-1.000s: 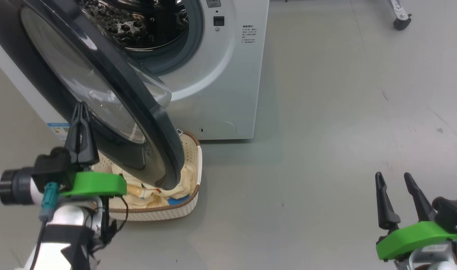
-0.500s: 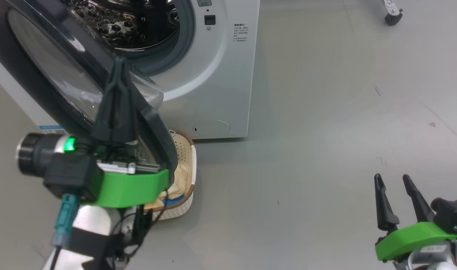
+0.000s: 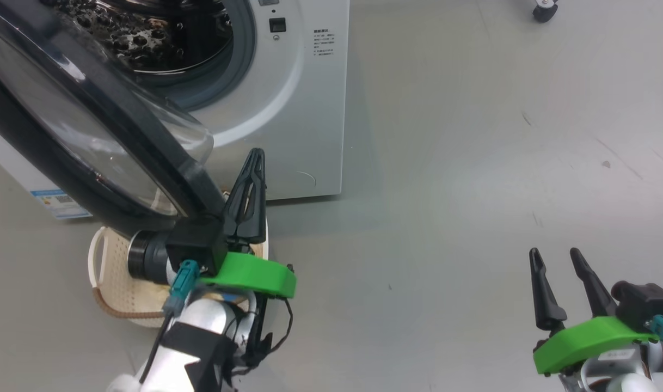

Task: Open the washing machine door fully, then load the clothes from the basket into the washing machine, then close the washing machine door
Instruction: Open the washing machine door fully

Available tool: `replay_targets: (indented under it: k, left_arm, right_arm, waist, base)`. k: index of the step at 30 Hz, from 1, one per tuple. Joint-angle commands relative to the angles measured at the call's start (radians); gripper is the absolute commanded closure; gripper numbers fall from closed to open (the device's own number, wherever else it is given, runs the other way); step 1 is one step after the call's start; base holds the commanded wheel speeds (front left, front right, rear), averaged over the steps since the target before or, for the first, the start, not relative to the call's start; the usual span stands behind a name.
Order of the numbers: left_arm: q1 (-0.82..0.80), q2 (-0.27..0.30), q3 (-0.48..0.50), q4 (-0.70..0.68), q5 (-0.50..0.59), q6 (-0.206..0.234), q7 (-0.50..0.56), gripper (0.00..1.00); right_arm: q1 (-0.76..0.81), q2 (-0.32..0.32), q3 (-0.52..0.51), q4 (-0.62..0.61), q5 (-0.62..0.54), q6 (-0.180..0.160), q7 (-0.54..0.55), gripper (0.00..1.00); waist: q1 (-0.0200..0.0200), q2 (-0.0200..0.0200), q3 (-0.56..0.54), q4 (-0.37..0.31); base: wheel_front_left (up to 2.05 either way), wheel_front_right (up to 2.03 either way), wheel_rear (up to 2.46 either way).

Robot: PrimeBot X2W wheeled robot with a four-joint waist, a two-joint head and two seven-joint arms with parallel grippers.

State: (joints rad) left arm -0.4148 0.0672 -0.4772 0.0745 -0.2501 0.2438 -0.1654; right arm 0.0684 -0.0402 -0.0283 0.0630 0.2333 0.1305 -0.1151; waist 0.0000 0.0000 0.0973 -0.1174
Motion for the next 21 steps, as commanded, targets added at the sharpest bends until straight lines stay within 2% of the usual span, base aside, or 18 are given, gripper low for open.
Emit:
replay_targets:
  k: [1,11,21]
  left_arm:
    - [-0.058,0.001,0.041,0.023,-0.018,0.023,-0.017,1.00]
    - [-0.090,-0.009,0.064,0.239,-0.080,0.022,-0.070,1.00]
    - [-0.106,-0.011,0.082,0.337,-0.092,0.028,-0.091,1.00]
  right_arm:
    - [-0.046,-0.010,0.023,-0.025,-0.002,0.000,-0.002,0.00]
    - [-0.043,-0.010,0.024,-0.026,-0.016,0.000,-0.005,0.00]
    - [-0.039,-0.010,0.025,-0.030,-0.019,0.000,0.005,0.00]
  waist:
    - [0.0000,0.0000,0.001,-0.006]
    - [0.0000,0.0000,0.004,-0.006]
    - [0.0000,0.0000,-0.003,0.004]
  base:
    - [0.00,0.00,0.00]
    - [0.00,0.00,0.00]
    - [0.00,0.00,0.00]
